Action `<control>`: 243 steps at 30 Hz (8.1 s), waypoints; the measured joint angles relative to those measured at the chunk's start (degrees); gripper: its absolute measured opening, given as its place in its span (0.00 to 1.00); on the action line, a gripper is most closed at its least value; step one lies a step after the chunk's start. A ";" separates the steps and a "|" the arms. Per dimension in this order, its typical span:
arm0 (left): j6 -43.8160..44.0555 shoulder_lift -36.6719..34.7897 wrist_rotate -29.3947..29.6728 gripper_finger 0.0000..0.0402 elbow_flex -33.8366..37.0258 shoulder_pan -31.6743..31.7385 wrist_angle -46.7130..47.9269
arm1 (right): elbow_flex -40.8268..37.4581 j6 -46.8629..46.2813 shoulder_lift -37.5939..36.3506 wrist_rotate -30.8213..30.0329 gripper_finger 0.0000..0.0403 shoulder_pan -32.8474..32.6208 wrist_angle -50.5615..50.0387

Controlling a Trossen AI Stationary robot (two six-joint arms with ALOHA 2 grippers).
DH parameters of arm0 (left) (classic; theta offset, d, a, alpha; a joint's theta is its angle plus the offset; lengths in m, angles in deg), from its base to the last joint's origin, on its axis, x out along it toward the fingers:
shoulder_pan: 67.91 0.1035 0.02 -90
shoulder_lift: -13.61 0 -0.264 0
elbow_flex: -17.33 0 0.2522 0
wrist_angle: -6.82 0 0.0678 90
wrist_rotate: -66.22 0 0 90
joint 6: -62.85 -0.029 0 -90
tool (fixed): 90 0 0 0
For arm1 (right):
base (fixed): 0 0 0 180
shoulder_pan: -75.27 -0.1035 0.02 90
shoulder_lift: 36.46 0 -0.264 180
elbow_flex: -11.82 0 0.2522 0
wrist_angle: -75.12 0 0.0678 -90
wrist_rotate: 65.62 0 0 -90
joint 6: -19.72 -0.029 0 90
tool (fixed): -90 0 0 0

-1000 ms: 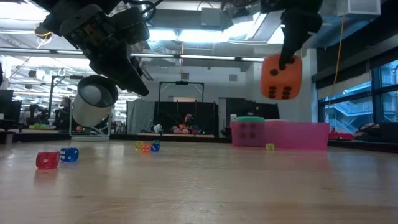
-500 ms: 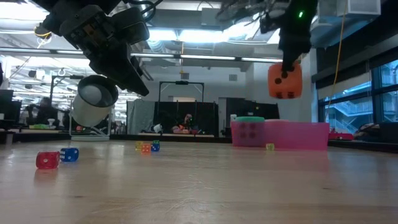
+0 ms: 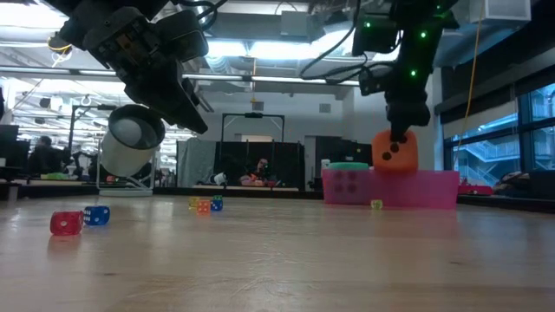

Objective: Pick & Place Dice
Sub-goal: Put the large orange dice into the red bin, then put the small light green dice into the red bin

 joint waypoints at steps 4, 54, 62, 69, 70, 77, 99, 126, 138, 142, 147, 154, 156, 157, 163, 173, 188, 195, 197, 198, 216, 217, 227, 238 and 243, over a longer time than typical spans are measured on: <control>0.01 0.00 0.61 0.05 0.02 -0.02 0.00 | -1.97 1.74 0.00 0.72 0.11 0.18 4.47; -5.68 -0.02 10.85 0.05 0.04 0.00 0.02 | -0.08 -4.12 -10.35 27.89 0.74 -3.92 26.41; -7.50 -5.06 14.66 0.05 0.11 0.00 1.75 | -11.94 -4.99 -10.00 31.74 0.74 -10.58 53.19; -7.25 -14.50 16.55 0.05 4.64 0.00 0.05 | -25.75 -9.93 -9.51 31.67 0.74 -15.58 80.88; -6.81 -15.82 16.83 0.05 5.81 0.00 -1.46 | -27.73 -11.10 -9.30 31.64 0.74 -16.17 85.15; -5.85 -21.63 22.27 0.05 12.32 0.02 -8.38 | -33.78 -16.99 -4.32 30.29 0.74 -18.72 104.34; -5.77 -20.74 22.77 0.06 14.40 -0.07 -10.65 | -20.43 -2.76 11.15 20.38 0.74 -20.02 103.70; -5.77 -20.72 16.12 0.07 22.27 4.63 -28.17 | -37.07 -48.01 11.71 -17.82 0.73 -34.01 74.62; -5.38 -20.67 12.83 0.06 22.27 4.61 -28.30 | -37.07 -51.87 12.26 -18.75 0.69 -30.47 68.56; -5.37 -20.67 12.58 0.07 22.27 4.61 -28.28 | -37.05 -51.14 12.69 -16.73 0.69 -27.66 68.73; -5.38 -20.67 12.02 0.06 22.27 4.61 -28.28 | -37.05 -50.72 14.20 -14.50 0.69 -25.24 70.67; -5.35 -20.65 12.03 0.05 22.25 4.61 -27.74 | -36.95 -45.03 18.19 -12.24 0.69 -23.26 80.91; -5.18 -20.65 12.03 0.06 22.25 4.61 -27.46 | -36.91 -45.35 18.87 -12.46 0.69 -22.80 81.70; -5.03 -20.65 12.04 0.06 22.25 4.61 -27.32 | -36.89 -45.42 18.93 -12.40 0.69 -22.64 81.70; -4.48 -20.65 12.04 0.07 22.25 4.61 -27.37 | -36.89 -43.90 18.97 -12.28 0.68 -22.18 81.75; -3.82 -20.65 12.04 0.07 22.25 4.61 -27.39 | -36.80 -42.49 18.99 -10.21 0.52 -19.89 82.08; -3.39 -20.65 12.04 0.07 22.25 4.61 -27.31 | -36.96 -40.33 19.12 -10.80 0.02 -19.69 82.27; -3.39 -20.65 12.04 0.07 22.23 4.61 -26.89 | -37.11 -37.64 19.23 -9.82 0.01 -19.66 85.13; -3.37 -20.65 12.04 0.06 22.23 4.61 -26.52 | -37.11 -38.08 19.22 -9.33 0.02 -19.68 85.35; -3.37 -20.65 12.04 0.06 22.21 4.61 -26.16 | -37.11 -38.42 19.21 -9.08 0.02 -19.85 85.41; -3.34 -20.65 11.77 0.06 22.21 4.61 -25.07 | -36.85 -47.42 19.12 -4.66 0.50 -20.74 88.26; -3.34 -20.65 11.75 0.06 22.21 4.61 -25.08 | -36.83 -49.33 19.12 -5.66 0.52 -20.78 87.93; -2.80 -20.65 11.61 0.06 22.21 4.59 -25.09 | -36.89 -51.40 19.13 -11.16 0.53 -17.58 84.48; -2.73 -20.65 11.61 0.07 22.21 4.61 -25.22 | -36.24 -48.27 19.23 -11.68 0.51 -12.26 84.63; -2.78 -20.65 11.61 0.06 22.21 4.50 -25.22 | -36.17 -47.35 19.23 -8.40 0.51 -11.99 89.99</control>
